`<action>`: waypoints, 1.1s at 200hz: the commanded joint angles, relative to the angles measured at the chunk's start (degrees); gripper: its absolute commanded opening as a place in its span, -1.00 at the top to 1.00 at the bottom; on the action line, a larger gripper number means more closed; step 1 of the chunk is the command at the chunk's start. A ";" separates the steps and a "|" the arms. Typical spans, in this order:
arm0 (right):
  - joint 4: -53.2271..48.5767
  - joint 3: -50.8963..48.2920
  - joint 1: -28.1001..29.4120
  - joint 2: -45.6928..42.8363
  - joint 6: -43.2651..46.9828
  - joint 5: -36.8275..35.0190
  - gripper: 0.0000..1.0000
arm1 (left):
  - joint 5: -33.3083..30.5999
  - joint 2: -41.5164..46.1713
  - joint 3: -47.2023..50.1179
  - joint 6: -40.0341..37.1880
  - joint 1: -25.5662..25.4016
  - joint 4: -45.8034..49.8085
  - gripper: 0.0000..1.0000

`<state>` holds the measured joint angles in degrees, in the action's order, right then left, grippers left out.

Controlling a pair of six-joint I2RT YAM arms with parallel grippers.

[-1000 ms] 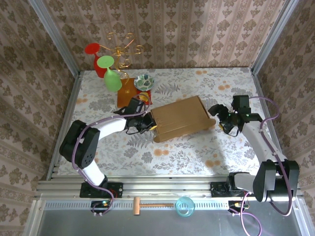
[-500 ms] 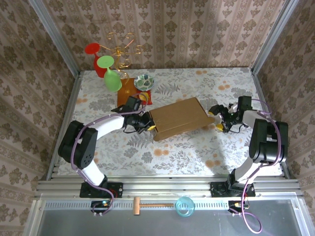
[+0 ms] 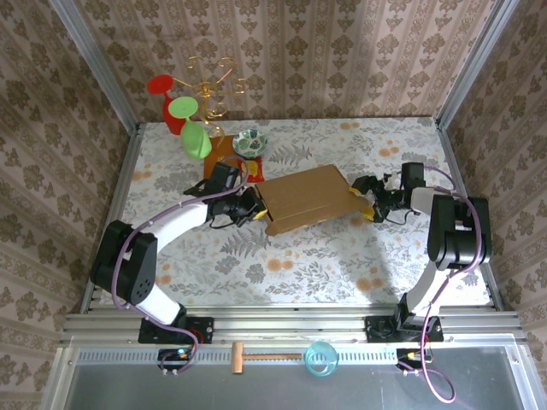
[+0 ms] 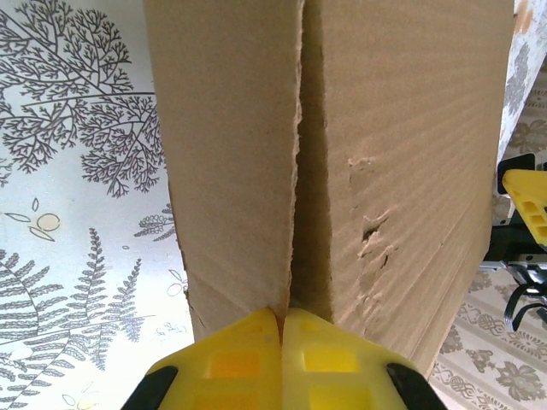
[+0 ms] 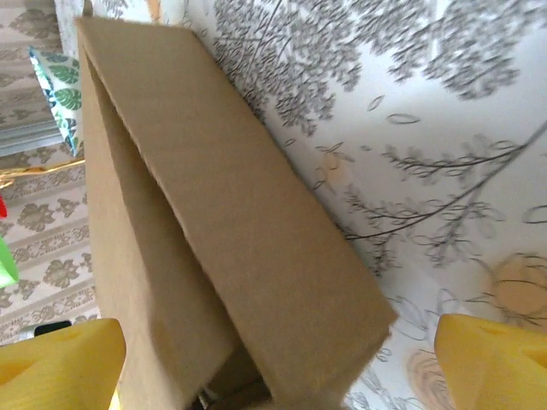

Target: Fold the paper box

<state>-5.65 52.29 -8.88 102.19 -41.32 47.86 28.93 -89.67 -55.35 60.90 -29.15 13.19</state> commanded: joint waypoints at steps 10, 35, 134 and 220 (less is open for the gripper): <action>4.26 -1.96 2.17 1.49 -4.55 3.67 -0.87 | 1.30 -0.76 1.65 1.97 0.24 -3.97 1.00; 4.92 -2.98 2.57 2.07 -5.26 3.21 -0.85 | 1.83 -1.23 2.19 3.35 0.25 -5.67 1.00; 34.28 -7.17 6.77 4.83 -28.98 1.72 -0.67 | 4.16 -1.18 4.52 10.72 0.14 -13.45 1.00; 22.10 -6.01 6.94 -5.92 -32.91 -10.09 -0.09 | 2.71 4.46 3.39 9.87 -0.01 -10.45 0.09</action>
<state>24.18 44.91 -2.33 102.13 -73.63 42.72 31.55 -89.76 -51.00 71.59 -28.84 1.83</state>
